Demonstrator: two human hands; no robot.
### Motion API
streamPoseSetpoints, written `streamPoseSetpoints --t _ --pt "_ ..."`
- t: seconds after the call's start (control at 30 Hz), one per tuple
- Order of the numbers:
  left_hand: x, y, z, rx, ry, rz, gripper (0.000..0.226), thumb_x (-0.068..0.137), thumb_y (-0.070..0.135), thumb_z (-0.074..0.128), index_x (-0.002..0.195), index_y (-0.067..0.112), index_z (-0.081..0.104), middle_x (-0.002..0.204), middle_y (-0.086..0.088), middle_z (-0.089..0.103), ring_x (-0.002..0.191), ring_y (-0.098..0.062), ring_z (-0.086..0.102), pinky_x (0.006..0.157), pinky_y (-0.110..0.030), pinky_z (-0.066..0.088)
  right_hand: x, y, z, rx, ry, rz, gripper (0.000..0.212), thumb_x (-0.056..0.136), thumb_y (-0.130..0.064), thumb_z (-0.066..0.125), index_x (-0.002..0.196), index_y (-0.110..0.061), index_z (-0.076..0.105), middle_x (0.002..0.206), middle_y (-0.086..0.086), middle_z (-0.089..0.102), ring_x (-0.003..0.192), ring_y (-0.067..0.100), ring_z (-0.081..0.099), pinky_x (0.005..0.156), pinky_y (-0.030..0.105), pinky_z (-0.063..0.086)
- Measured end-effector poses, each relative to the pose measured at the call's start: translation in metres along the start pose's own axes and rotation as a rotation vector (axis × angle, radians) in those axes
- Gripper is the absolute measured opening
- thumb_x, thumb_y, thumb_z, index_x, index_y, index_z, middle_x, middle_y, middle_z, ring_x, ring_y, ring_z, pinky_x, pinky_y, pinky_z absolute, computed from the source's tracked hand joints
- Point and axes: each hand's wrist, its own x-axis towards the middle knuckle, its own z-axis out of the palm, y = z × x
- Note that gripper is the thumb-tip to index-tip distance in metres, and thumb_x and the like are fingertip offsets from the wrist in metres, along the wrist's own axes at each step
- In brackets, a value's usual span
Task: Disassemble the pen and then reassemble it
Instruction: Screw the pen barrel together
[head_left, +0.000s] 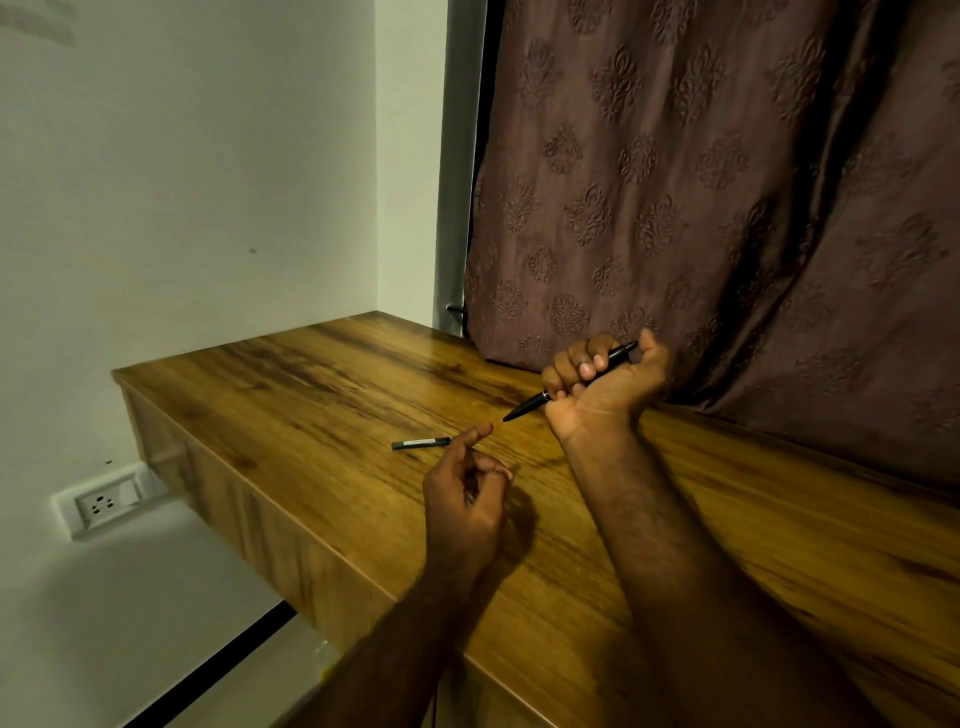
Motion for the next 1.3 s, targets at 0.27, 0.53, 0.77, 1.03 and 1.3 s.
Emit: streamPoseSetpoints --t 0.27,0.53,0.77,1.03,1.3 --pt "0.0 0.0 0.0 -0.027 -0.015 -0.016 0.042 0.078 0.011 0.047 0.119 0.007 0.055 0.071 -0.013 0.064 0.05 -0.008 0.055 0.048 -0.016 0.044 0.007 0.005 -0.003 -0.015 -0.03 0.0 0.052 0.088 -0.044 0.029 0.045 -0.016 0.032 0.037 -0.002 0.026 0.033 0.012 0.016 0.04 0.016 0.015" --pt "0.0 -0.001 0.0 -0.035 -0.007 -0.02 0.038 0.079 0.01 0.047 0.117 0.011 0.056 0.07 -0.012 0.064 0.049 -0.01 0.054 0.049 -0.018 0.045 0.01 0.006 -0.003 -0.044 -0.017 0.009 0.043 0.087 -0.036 0.031 0.048 -0.017 0.033 0.037 -0.003 0.025 0.032 0.012 0.015 0.041 0.016 0.013" --pt "0.0 -0.002 0.0 -0.047 -0.008 -0.036 0.04 0.079 0.011 0.046 0.118 0.009 0.056 0.073 -0.016 0.063 0.05 -0.008 0.054 0.049 -0.017 0.045 0.014 0.005 -0.004 -0.049 0.001 0.0 0.042 0.088 -0.037 0.029 0.052 -0.016 0.036 0.037 -0.004 0.026 0.032 0.012 0.015 0.043 0.015 0.012" --pt "0.0 0.0 0.0 -0.06 -0.014 -0.037 0.038 0.079 0.012 0.046 0.116 0.011 0.055 0.072 -0.012 0.063 0.049 -0.006 0.054 0.047 -0.016 0.044 0.014 0.005 -0.003 -0.048 0.003 -0.004 0.043 0.09 -0.038 0.026 0.064 -0.012 0.049 0.038 -0.004 0.027 0.032 0.011 0.016 0.042 0.014 0.014" --pt "0.0 0.0 0.0 -0.046 -0.01 -0.035 0.038 0.079 0.011 0.046 0.116 0.012 0.056 0.07 -0.01 0.063 0.048 -0.007 0.054 0.047 -0.018 0.045 0.012 0.004 -0.004 -0.025 -0.017 0.013 0.047 0.09 -0.042 0.025 0.065 -0.011 0.05 0.037 -0.003 0.027 0.032 0.011 0.017 0.042 0.015 0.015"
